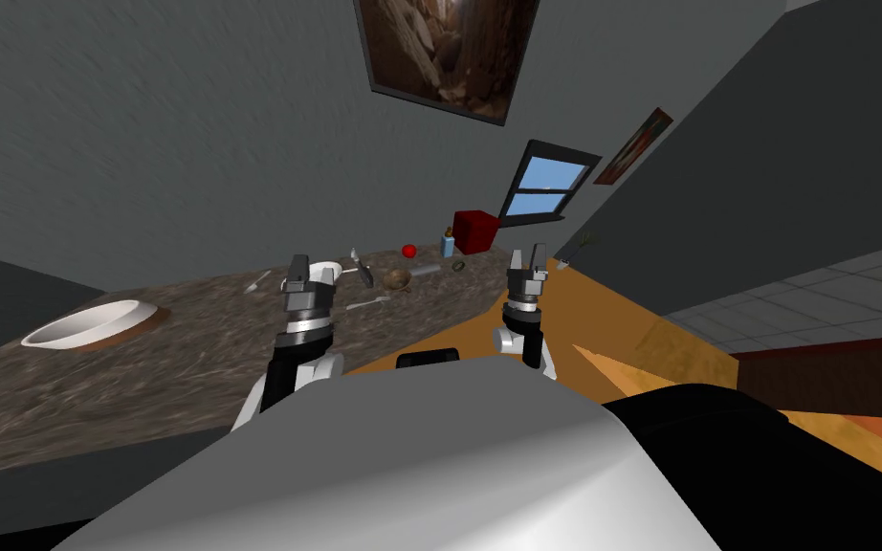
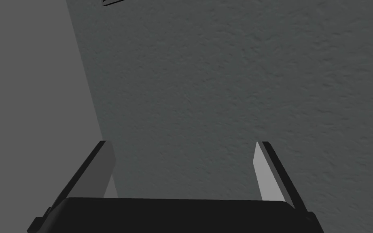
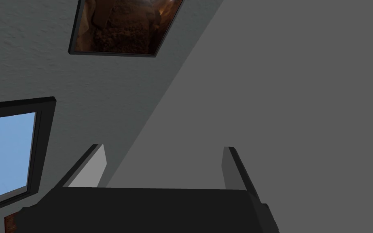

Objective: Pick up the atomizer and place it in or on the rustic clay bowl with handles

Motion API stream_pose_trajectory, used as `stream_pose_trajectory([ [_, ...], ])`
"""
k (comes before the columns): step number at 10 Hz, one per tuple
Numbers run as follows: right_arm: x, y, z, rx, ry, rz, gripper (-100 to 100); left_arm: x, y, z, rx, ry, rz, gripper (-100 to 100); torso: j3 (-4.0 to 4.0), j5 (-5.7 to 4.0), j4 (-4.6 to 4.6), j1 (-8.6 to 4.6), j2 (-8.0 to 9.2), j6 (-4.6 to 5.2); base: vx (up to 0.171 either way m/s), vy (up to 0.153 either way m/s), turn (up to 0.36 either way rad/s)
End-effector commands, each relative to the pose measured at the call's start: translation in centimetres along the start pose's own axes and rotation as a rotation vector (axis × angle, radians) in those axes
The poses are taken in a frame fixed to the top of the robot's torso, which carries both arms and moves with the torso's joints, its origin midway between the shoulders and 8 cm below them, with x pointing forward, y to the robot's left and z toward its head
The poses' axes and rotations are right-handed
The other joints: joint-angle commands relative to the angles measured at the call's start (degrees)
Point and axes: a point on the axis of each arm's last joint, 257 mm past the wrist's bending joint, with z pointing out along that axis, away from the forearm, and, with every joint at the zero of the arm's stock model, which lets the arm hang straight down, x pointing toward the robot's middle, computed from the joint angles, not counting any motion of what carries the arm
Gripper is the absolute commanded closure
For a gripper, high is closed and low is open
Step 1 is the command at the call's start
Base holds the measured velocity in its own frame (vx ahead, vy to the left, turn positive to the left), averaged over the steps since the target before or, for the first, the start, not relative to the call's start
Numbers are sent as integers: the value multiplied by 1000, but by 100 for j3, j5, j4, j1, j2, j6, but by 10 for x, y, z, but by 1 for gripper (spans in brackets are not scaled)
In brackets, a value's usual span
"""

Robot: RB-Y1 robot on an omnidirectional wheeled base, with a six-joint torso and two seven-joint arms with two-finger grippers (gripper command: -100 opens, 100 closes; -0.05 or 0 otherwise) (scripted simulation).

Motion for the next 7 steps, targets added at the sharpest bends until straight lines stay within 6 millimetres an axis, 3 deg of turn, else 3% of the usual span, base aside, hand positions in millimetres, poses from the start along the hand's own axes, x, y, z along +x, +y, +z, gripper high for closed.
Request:
stream_pose_trajectory([
  [1, 0, 0, 0, 0, 0, 0, 0, 1, 15, -4, -42, 35, 35, -100, 0, 0, 0, 0, 0, 0, 9, -30, -77],
  [7, 0, 0, 0, 0, 0, 0, 0, -10, 78, -27, -240, 136, 188, -100, -3, -1, -1, -6, -6, 0, 20, -37, -89],
])
